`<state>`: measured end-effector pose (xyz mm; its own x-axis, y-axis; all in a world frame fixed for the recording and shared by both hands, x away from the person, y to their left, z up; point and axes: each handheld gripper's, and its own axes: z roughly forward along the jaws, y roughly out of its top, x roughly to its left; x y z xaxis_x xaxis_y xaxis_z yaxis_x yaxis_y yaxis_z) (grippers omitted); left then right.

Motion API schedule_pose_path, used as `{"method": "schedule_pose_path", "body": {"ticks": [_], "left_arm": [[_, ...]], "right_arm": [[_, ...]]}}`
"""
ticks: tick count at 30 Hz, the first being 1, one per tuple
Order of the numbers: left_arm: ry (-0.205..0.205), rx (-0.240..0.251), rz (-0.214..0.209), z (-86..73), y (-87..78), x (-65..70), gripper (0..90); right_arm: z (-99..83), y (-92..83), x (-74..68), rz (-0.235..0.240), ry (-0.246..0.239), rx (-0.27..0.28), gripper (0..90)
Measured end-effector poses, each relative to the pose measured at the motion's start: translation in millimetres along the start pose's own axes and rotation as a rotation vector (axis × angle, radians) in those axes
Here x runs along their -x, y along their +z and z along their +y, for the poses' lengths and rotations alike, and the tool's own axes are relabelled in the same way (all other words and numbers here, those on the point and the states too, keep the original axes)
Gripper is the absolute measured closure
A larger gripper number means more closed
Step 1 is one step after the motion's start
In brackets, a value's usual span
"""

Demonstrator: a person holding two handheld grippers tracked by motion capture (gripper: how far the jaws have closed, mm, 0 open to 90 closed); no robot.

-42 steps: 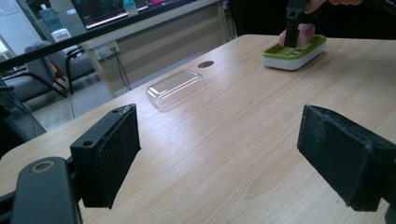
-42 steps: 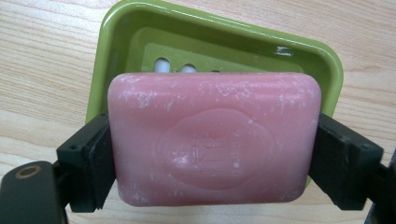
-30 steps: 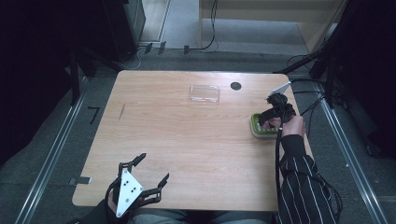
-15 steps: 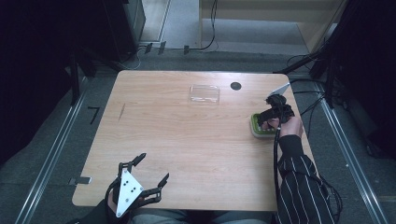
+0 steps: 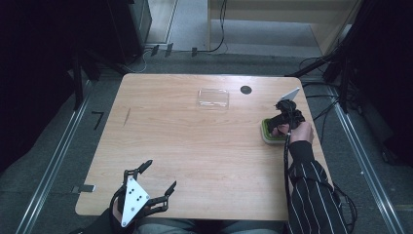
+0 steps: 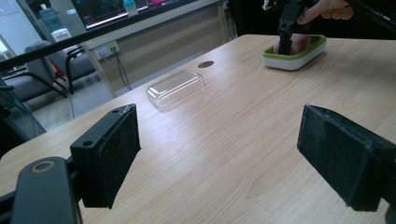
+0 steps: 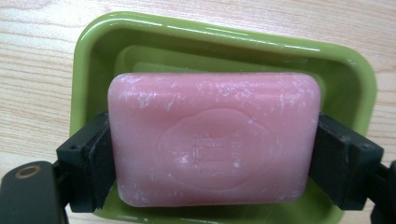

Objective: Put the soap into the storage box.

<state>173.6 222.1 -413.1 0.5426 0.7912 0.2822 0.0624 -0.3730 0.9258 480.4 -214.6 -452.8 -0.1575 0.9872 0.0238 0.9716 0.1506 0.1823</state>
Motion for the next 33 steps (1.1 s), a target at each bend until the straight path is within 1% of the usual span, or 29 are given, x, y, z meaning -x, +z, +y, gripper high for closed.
{"method": "schedule_pose_path", "body": {"ticks": [6, 9, 13, 19, 21, 22, 27, 30, 33], "left_arm": [[0.001, -0.001, 0.0, -0.1, 0.0, 0.0, 13.6], [0.002, -0.002, -0.002, 0.0, 0.0, 0.1, 13.6], [0.001, -0.002, -0.001, 0.0, 0.1, 0.2, 13.6], [0.002, -0.002, -0.001, 0.0, 0.1, 0.1, 13.6], [0.001, -0.002, 0.0, 0.0, 0.1, 0.1, 13.6], [0.001, -0.001, -0.001, 0.0, 0.0, 0.1, 13.6], [0.001, -0.001, -0.001, 0.0, 0.1, 0.0, 13.6], [0.001, -0.001, 0.0, -0.2, 0.0, -0.2, 13.6], [0.0, -0.001, 0.001, -0.1, -0.1, -0.2, 13.6]], "right_arm": [[0.9, 3.7, -2.2, 0.002, 0.002, -0.007, 13.5], [0.7, 5.0, -1.1, 0.0, 0.001, -0.006, 13.5], [0.5, 6.2, 0.1, 0.002, 0.011, -0.012, 13.4], [0.5, 6.5, 0.4, 0.0, 0.009, -0.011, 13.1], [0.3, 5.2, 0.2, 0.002, 0.01, -0.002, 12.8], [0.3, 4.1, -0.2, -0.005, 0.007, 0.004, 12.7], [-0.5, -3.4, -0.5, -0.015, -0.003, 0.031, 8.9], [-0.9, -6.2, -0.7, -0.015, -0.01, 0.033, 8.8], [-1.6, -8.4, -1.6, -0.013, -0.017, 0.032, 5.1]]}}
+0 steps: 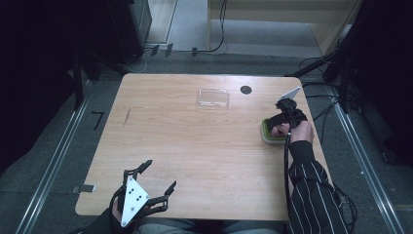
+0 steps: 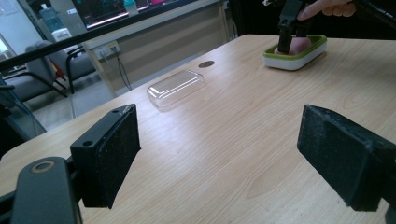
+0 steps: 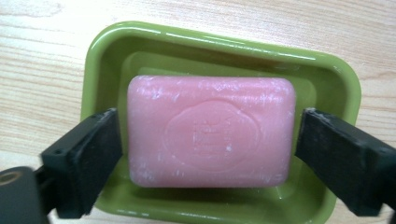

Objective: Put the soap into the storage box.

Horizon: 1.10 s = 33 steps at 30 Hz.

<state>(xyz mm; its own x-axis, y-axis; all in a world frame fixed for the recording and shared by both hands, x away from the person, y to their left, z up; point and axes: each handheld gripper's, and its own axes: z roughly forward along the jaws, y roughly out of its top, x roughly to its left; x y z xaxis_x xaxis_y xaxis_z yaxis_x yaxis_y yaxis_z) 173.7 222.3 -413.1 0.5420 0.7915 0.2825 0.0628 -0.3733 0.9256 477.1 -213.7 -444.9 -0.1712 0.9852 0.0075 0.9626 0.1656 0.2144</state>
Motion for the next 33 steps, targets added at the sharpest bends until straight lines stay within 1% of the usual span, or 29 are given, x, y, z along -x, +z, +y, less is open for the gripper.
{"method": "schedule_pose_path", "body": {"ticks": [6, 7, 17, 22, 23, 26, 33], "left_arm": [[0.0, 0.001, 0.001, 0.1, 0.1, 0.1, 13.6], [-0.001, 0.0, 0.001, 0.0, 0.2, 0.0, 13.6], [0.001, 0.001, 0.0, 0.1, 0.1, 0.2, 13.6], [0.0, 0.002, -0.002, 0.1, -0.1, 0.2, 13.6], [0.001, 0.002, -0.002, 0.1, -0.1, 0.4, 13.6], [0.001, 0.002, -0.002, 0.2, -0.2, 0.4, 13.6], [0.0, 0.003, -0.002, 0.2, -0.2, 0.4, 13.6]], "right_arm": [[-3.2, -7.0, -3.3, 0.016, -0.012, 0.006, 1.9], [-3.7, -8.2, -3.7, 0.019, -0.021, 0.01, 1.8], [-12.0, -17.4, -10.7, 0.045, -0.057, -0.009, 1.1], [-19.7, -24.2, -11.9, 0.053, -0.07, -0.015, 1.1], [-21.5, -25.3, -12.2, 0.061, -0.074, -0.018, 1.1], [-27.1, -27.4, -13.6, 0.059, -0.091, -0.027, 1.1], [-39.1, -30.8, -16.6, 0.056, -0.106, -0.049, 1.1]]}}
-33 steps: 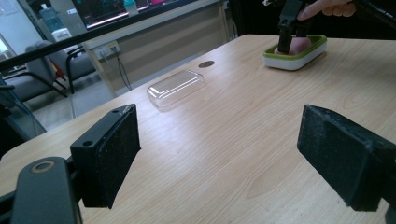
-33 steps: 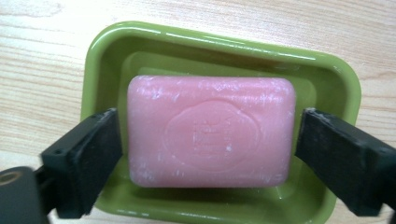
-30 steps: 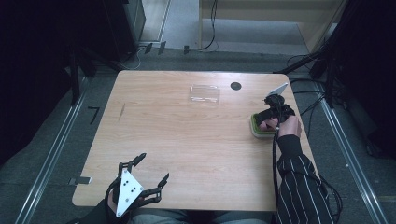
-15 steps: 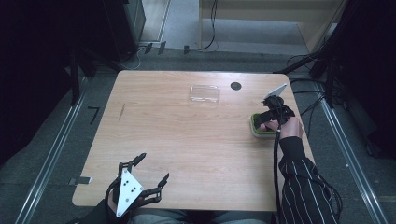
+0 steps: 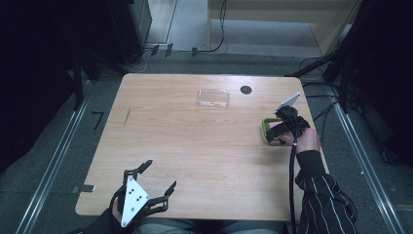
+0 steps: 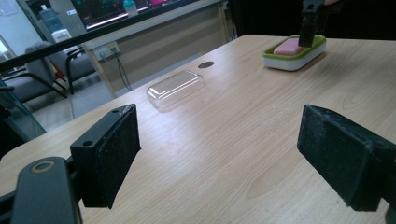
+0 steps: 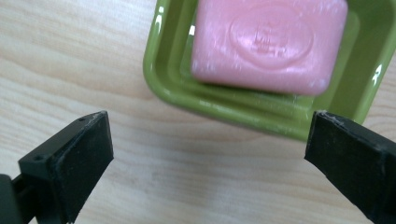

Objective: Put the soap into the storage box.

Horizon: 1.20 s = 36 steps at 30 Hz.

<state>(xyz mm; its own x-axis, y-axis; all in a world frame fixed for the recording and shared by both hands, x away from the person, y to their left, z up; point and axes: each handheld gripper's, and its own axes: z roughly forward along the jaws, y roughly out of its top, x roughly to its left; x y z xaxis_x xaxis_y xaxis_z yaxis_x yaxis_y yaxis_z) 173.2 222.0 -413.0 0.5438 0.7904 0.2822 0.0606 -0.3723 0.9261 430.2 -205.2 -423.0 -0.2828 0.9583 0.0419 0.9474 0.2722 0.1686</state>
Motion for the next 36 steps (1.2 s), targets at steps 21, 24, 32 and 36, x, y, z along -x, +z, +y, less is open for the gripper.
{"method": "schedule_pose_path", "body": {"ticks": [21, 24, 32, 36], "left_arm": [[0.0, 0.001, 0.0, 0.0, 0.0, 0.1, 13.6], [0.0, 0.001, 0.0, 0.0, 0.1, 0.2, 13.6], [0.003, 0.002, -0.003, 0.1, 0.1, 0.5, 13.6], [0.002, 0.001, -0.001, 0.1, 0.2, 0.3, 13.6]], "right_arm": [[-36.8, 1.1, -5.1, -0.034, -0.057, -0.066, 1.1], [-43.5, 2.6, -7.4, -0.041, -0.069, -0.08, 1.1], [-59.3, 8.5, -10.9, -0.043, -0.097, -0.109, 1.0], [-67.8, 14.5, -11.9, -0.05, -0.105, -0.13, 1.1]]}}
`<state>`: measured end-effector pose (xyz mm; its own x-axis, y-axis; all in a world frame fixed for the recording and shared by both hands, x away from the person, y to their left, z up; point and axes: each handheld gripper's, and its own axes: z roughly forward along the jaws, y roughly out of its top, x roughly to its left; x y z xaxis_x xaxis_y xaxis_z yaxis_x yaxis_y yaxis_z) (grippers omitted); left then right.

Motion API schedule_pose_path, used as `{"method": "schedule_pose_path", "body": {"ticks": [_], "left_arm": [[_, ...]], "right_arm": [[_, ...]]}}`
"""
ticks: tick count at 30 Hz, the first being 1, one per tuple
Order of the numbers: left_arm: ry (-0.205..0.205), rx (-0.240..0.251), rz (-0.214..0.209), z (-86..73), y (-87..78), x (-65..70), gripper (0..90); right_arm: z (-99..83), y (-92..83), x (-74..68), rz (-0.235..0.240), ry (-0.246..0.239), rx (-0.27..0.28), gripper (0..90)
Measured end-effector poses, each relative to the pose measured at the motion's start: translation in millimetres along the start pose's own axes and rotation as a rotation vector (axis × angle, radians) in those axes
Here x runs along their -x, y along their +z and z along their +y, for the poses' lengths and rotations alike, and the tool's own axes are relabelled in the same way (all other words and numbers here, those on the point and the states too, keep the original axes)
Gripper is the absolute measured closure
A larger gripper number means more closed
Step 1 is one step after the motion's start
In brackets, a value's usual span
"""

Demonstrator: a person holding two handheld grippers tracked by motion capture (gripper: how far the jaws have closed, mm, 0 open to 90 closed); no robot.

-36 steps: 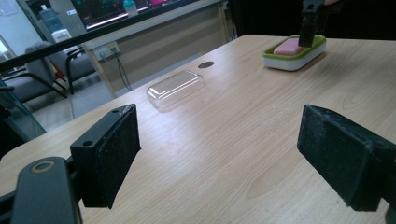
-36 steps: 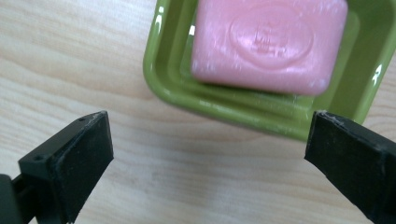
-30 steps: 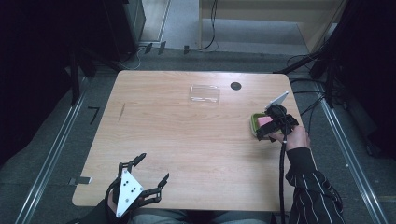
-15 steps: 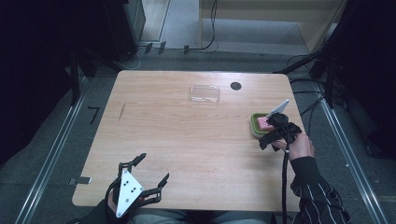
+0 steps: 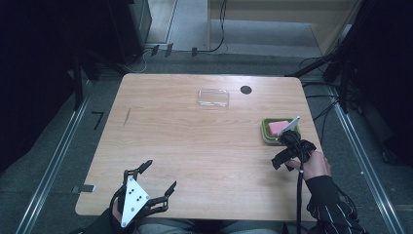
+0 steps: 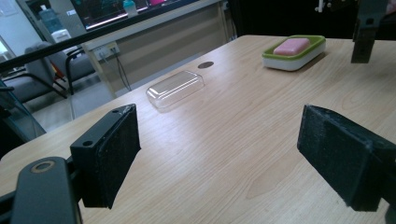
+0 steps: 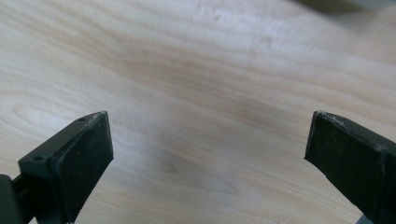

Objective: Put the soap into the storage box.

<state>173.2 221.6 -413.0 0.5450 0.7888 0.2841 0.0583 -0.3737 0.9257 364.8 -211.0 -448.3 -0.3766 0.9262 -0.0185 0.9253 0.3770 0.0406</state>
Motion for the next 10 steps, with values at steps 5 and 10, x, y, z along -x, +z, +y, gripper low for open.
{"method": "schedule_pose_path", "body": {"ticks": [5, 10], "left_arm": [[-0.003, 0.002, 0.0, 0.0, 0.0, 0.0, 13.6], [0.0, 0.0, 0.0, 0.2, 0.0, 0.0, 13.6]], "right_arm": [[-9.2, 9.1, -3.1, -0.008, -0.014, -0.026, 1.1], [-14.6, 12.3, -5.6, -0.012, -0.035, -0.031, 1.1]]}}
